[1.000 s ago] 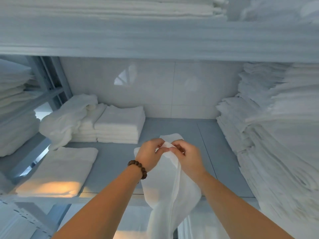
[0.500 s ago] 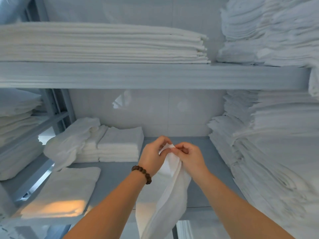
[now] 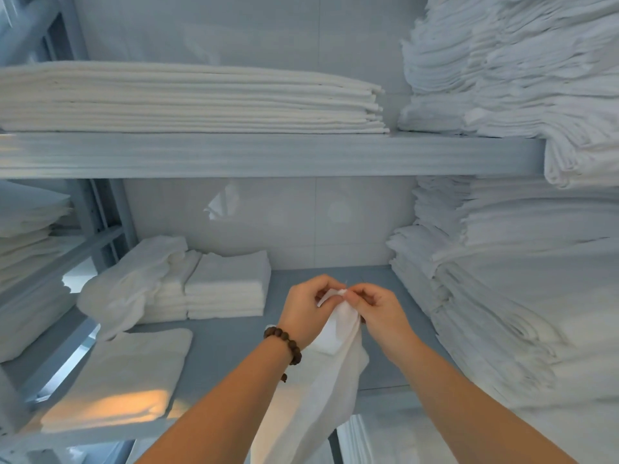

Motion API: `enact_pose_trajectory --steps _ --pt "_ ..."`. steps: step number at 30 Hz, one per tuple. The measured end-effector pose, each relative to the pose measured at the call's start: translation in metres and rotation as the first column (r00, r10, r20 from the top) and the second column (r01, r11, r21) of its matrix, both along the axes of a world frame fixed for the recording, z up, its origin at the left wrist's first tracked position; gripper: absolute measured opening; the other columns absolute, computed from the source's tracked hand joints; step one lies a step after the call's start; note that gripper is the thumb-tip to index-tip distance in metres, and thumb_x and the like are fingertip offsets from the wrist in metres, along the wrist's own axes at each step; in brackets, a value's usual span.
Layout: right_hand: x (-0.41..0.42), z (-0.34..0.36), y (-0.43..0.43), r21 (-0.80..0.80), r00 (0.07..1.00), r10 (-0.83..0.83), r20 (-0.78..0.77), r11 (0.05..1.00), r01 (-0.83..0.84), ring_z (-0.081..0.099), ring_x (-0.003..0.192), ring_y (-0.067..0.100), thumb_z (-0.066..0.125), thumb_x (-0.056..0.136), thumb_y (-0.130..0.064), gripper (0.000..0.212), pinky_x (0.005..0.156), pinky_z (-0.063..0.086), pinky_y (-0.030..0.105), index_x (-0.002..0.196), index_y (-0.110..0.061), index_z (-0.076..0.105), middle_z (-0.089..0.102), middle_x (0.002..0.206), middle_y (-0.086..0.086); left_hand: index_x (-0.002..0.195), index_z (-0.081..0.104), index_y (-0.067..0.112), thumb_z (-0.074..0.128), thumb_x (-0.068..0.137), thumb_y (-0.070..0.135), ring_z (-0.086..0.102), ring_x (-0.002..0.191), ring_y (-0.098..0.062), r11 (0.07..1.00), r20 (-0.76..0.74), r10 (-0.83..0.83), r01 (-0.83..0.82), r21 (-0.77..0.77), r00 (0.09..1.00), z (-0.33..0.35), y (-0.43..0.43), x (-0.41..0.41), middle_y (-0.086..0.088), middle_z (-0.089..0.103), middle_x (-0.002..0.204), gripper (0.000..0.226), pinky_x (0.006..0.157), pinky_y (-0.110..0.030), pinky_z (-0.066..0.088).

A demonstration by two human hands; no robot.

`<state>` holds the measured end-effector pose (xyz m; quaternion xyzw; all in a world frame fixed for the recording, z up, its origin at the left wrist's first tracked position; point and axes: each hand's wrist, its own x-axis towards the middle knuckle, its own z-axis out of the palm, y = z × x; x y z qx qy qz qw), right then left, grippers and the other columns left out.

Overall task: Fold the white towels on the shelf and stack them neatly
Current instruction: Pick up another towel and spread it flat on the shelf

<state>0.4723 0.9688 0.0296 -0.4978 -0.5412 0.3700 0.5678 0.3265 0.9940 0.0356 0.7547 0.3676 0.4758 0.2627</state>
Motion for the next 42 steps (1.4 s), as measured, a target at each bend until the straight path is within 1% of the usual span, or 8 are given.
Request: enact_pose_trajectory --steps 4,8,11,19,24,28,36,42 --pt "0.018 0.016 -0.003 -0.151 0.989 0.129 -0.074 0.979 -0.139 0.067 0.082 0.022 0.055 0.094 -0.021 0.02 0.077 0.054 0.039 0.098 -0.005 0.067 0.071 0.092 0.013 0.084 0.068 0.033 0.066 0.084 0.012 0.059 0.078 0.001 0.998 -0.05 -0.065 0.064 -0.016 0.997 0.014 0.001 0.008 0.016 0.066 0.077 0.021 0.069 -0.006 0.04" --pt "0.039 0.04 -0.006 -0.211 0.97 0.234 -0.059 0.947 -0.241 0.067 0.079 0.02 0.064 0.087 -0.012 0.006 0.07 0.054 0.031 0.086 -0.007 0.066 0.07 0.082 0.008 0.091 0.061 0.033 0.067 0.081 0.009 0.061 0.083 -0.012 0.99 -0.052 -0.132 0.129 -0.057 0.99 0.024 0.003 0.015 0.005 0.067 0.086 0.026 0.077 -0.022 0.05" --pt "0.05 0.049 -0.008 -0.226 0.975 0.213 -0.056 0.949 -0.22 0.065 0.073 0.016 0.064 0.086 -0.008 0.007 0.069 0.055 0.03 0.079 -0.008 0.063 0.067 0.076 0.005 0.099 0.053 0.031 0.069 0.078 0.007 0.059 0.075 -0.016 0.978 -0.03 -0.173 0.168 -0.123 0.984 0.032 0.003 0.025 0.0 0.064 0.078 0.035 0.072 -0.024 0.048" --pt "0.088 0.065 -0.018 -0.278 0.968 0.229 0.105 0.941 -0.192 0.068 0.084 0.023 0.061 0.09 -0.013 0.022 0.073 0.058 0.034 0.103 0.004 0.063 0.069 0.092 0.015 0.093 0.049 0.026 0.076 0.073 0.009 0.056 0.064 -0.013 0.968 -0.152 -0.226 0.204 -0.149 0.962 0.049 0.005 0.066 -0.006 0.064 0.072 0.038 0.065 -0.027 0.047" --pt "0.1 0.067 -0.017 -0.133 0.956 0.08 0.283 0.99 -0.043 0.063 0.075 0.021 0.056 0.091 -0.005 0.011 0.062 0.056 0.028 0.095 0.003 0.062 0.066 0.089 0.019 0.095 0.05 0.026 0.076 0.076 0.014 0.051 0.057 -0.01 0.963 -0.121 -0.212 0.186 -0.193 0.97 0.046 0.006 0.088 -0.003 0.06 0.067 0.035 0.055 -0.016 0.041" --pt "0.111 0.062 -0.007 0.013 0.938 -0.044 0.345 0.999 0.042 0.056 0.07 0.024 0.056 0.089 -0.002 0.019 0.066 0.051 0.042 0.076 -0.016 0.059 0.061 0.076 0.012 0.082 0.065 0.015 0.066 0.086 0.015 0.049 0.051 -0.002 0.947 -0.021 -0.208 0.196 -0.254 0.978 0.038 0.008 0.094 0.007 0.058 0.059 0.004 0.053 -0.012 0.038" --pt "0.142 0.066 0.005 0.09 0.951 -0.201 0.233 0.979 0.185 0.051 0.07 0.018 0.055 0.089 -0.004 0.028 0.075 0.045 0.035 0.074 -0.028 0.056 0.059 0.077 0.004 0.077 0.07 0.021 0.069 0.085 0.019 0.062 0.07 -0.008 0.924 -0.187 -0.177 0.097 -0.369 0.966 0.017 0.019 0.087 0.005 0.07 0.077 0.008 0.069 -0.021 0.048" --pt "0.172 0.068 0.011 0.143 0.928 -0.346 0.141 0.934 0.327 0.048 0.064 0.008 0.053 0.091 -0.002 0.018 0.062 0.038 0.018 0.081 -0.017 0.056 0.054 0.071 -0.004 0.065 0.06 0.024 0.067 0.085 0.022 0.053 0.059 -0.003 0.933 -0.46 -0.064 -0.11 -0.342 0.885 -0.024 0.019 0.06 0.012 0.056 0.063 0.021 0.052 -0.01 0.033"
